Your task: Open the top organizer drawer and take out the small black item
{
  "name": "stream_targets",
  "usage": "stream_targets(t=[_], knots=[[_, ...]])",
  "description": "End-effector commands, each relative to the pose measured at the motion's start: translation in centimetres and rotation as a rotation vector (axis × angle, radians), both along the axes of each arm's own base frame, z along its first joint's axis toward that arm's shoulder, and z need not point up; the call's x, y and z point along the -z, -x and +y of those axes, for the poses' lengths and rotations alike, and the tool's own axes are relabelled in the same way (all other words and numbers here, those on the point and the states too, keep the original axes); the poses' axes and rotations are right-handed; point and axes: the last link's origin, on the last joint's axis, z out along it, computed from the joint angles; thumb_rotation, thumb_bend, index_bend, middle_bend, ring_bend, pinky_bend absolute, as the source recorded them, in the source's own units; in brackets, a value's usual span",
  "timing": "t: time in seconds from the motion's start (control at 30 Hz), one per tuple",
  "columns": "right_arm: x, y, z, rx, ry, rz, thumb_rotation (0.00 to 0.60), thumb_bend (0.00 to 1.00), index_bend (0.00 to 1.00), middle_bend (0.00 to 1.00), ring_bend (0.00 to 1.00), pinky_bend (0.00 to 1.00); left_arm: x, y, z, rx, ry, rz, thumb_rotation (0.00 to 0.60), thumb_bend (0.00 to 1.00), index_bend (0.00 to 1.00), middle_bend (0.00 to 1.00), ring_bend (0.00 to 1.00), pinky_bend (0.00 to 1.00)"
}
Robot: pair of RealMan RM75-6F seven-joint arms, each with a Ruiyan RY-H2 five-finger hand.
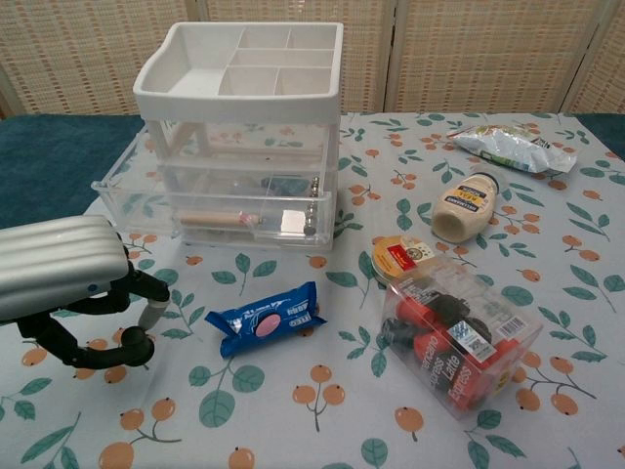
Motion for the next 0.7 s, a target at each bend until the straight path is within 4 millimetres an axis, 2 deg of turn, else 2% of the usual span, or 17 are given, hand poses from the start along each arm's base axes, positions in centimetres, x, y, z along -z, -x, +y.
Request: stream_targets(t=[0.03, 0.23, 0.37, 0.53, 0.7], knots=[[0.0, 0.0, 0.0, -0.001, -0.002, 0.001, 0.6, 0.43, 0.23, 0.3, 0.15, 0.24, 0.6, 0.5, 0.6, -0.025, -0.013, 0.01, 0.6, 0.34, 0.54, 1.0, 1.0, 1.0], [0.1, -0.1, -0.1, -0.001, -0.003, 0.002, 0.6, 0.43, 0.23, 0.3, 0.15, 0.24, 0.8, 1.2, 1.1, -0.058, -0.038, 0.015, 0.6, 0.34, 0.51, 1.0, 1.0, 1.0], [0.0, -0.2, -0.1, -0.005, -0.001, 0.003, 0.6, 0.43, 0.23, 0.3, 0.15, 0.24, 0.4, 1.4, 0.8, -0.08, -0.043, 0.02, 0.6, 0.34, 0.43, 1.0, 1.0, 1.0], [0.0, -0.3, -0.1, -0.005, -0.001, 0.004, 0.6, 0.43, 0.23, 0.3, 0.15, 0.24, -1.1, 1.2, -0.2, -0.09, -0.047, 0.008, 0.6, 0.34, 0.38, 0.99, 0.99, 1.0], [-0.1, -0.3, 0.0, -0.004, 0.001, 0.005, 0.6, 0.43, 0.23, 0.3, 0.15, 0.24, -3.3, 0.9, -0.9, -0.113, -0.08, -0.049, 0.6, 0.34, 0.39, 0.99, 0.99, 1.0]])
